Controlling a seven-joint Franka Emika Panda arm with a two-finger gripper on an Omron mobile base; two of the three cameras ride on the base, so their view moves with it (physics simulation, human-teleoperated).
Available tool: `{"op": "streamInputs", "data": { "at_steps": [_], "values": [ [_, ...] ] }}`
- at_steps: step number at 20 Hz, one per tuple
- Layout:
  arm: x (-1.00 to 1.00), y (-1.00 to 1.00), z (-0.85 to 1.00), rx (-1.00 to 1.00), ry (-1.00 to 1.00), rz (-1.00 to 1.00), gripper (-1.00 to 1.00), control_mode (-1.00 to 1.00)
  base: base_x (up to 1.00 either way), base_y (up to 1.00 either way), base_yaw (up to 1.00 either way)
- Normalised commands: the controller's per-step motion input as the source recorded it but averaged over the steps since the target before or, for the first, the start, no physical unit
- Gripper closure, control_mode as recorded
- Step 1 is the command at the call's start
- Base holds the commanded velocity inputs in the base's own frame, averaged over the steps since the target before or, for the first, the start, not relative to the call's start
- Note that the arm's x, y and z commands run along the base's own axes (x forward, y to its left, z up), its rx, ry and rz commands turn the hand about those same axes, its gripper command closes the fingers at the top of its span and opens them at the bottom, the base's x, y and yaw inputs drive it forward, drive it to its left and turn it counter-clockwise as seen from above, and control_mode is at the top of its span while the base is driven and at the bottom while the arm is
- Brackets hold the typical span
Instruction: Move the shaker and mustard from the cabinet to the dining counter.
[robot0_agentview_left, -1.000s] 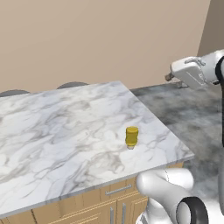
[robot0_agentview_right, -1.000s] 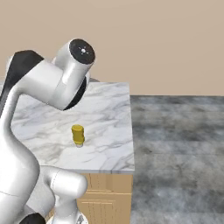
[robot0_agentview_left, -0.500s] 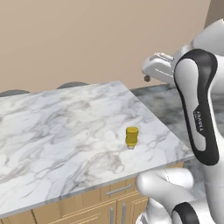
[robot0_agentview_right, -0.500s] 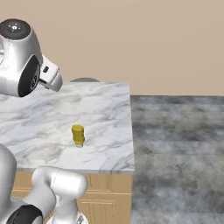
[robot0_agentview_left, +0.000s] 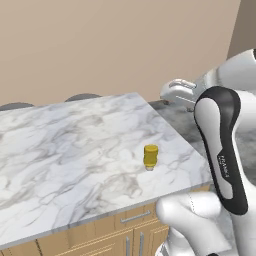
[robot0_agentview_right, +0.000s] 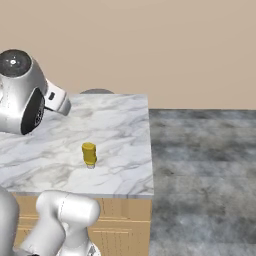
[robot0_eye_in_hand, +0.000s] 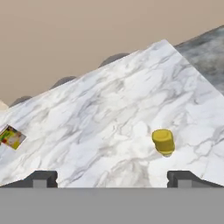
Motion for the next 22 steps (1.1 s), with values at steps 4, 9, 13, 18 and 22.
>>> {"op": "streamInputs", "data": {
  "at_steps": [4, 9, 13, 18, 22],
  "values": [
    [-0.16, 0.15, -0.18, 0.0, -0.37, 0.08, -1.0, -1.0, 0.0, 0.0, 0.0],
    [-0.15, 0.09, -0.08, 0.01, -0.36, 0.1, -1.0, -1.0, 0.0, 0.0, 0.0],
    [-0.05, 0.09, -0.02, 0.01, -0.29, 0.07, -1.0, -1.0, 0.0, 0.0, 0.0],
    [0.0, 0.07, -0.04, 0.0, -0.18, 0.01, -1.0, -1.0, 0.0, 0.0, 0.0],
    [-0.17, 0.01, 0.0, -0.06, 0.02, -0.05, -1.0, -1.0, 0.0, 0.0, 0.0]
  ]
}}
